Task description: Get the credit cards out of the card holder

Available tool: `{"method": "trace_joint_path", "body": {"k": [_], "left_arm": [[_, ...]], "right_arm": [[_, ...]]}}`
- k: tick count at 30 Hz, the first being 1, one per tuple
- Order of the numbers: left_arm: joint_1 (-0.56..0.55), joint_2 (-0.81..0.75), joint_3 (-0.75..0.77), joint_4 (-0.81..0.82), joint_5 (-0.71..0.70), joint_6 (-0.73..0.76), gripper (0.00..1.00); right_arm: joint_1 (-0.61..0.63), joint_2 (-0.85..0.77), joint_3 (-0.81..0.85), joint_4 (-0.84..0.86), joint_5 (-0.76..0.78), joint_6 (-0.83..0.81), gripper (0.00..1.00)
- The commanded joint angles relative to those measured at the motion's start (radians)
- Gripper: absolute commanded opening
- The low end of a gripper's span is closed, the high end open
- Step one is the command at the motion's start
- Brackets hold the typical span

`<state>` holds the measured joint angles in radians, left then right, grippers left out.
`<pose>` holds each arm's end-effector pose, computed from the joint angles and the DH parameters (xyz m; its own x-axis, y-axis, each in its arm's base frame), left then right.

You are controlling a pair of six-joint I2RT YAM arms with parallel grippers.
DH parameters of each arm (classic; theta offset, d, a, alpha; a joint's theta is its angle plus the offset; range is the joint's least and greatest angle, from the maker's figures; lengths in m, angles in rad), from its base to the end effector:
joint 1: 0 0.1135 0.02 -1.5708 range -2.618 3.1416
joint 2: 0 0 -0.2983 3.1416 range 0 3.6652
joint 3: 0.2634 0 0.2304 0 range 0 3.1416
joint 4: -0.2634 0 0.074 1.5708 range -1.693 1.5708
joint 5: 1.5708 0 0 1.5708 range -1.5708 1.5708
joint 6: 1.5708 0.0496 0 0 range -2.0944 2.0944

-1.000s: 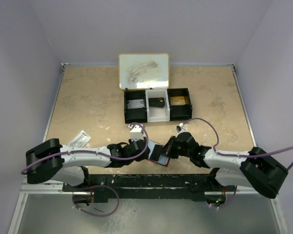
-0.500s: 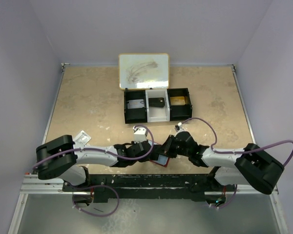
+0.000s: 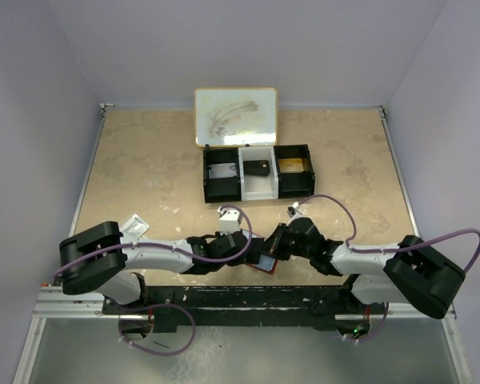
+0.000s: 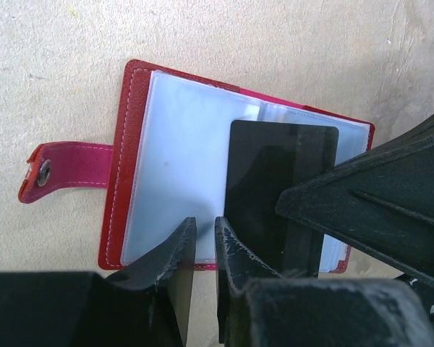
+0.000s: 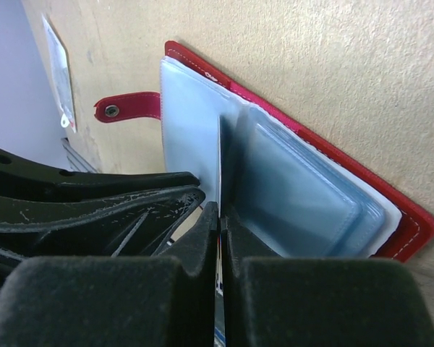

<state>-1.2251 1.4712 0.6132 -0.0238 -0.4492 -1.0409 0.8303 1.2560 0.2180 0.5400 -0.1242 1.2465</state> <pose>0.1072 -0.2342 0.1897 -0.7828 -0.1204 -0.6106 0.1554 0.9122 -0.3792 0.1308 0.1522 0.1771 -0.8665 0.4461 -0.2238 0.0487 0.5219 0.8516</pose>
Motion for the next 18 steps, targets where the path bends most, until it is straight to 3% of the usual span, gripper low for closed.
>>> {"method": "trace_joint_path", "body": {"k": [1,4,8,10,18], "left_arm": [[-0.003,-0.027,0.023,-0.008,-0.041,-0.023,0.14],[-0.007,-0.089,0.019,-0.053,-0.1,-0.037,0.15],[-0.007,-0.218,0.006,-0.12,-0.178,-0.027,0.27],[-0.002,-0.285,-0.003,-0.143,-0.202,-0.006,0.39],[0.118,-0.432,0.043,-0.361,-0.216,0.097,0.67]], "right_arm": [[-0.001,-0.033,0.01,0.026,-0.006,-0.035,0.0],[0.0,-0.105,0.017,-0.011,0.009,-0.077,0.0],[0.0,-0.267,0.013,-0.049,0.069,-0.132,0.0],[-0.001,-0.339,0.014,-0.061,0.106,-0.198,0.0],[0.0,-0.513,0.039,-0.028,0.185,-0.688,0.0]]}}
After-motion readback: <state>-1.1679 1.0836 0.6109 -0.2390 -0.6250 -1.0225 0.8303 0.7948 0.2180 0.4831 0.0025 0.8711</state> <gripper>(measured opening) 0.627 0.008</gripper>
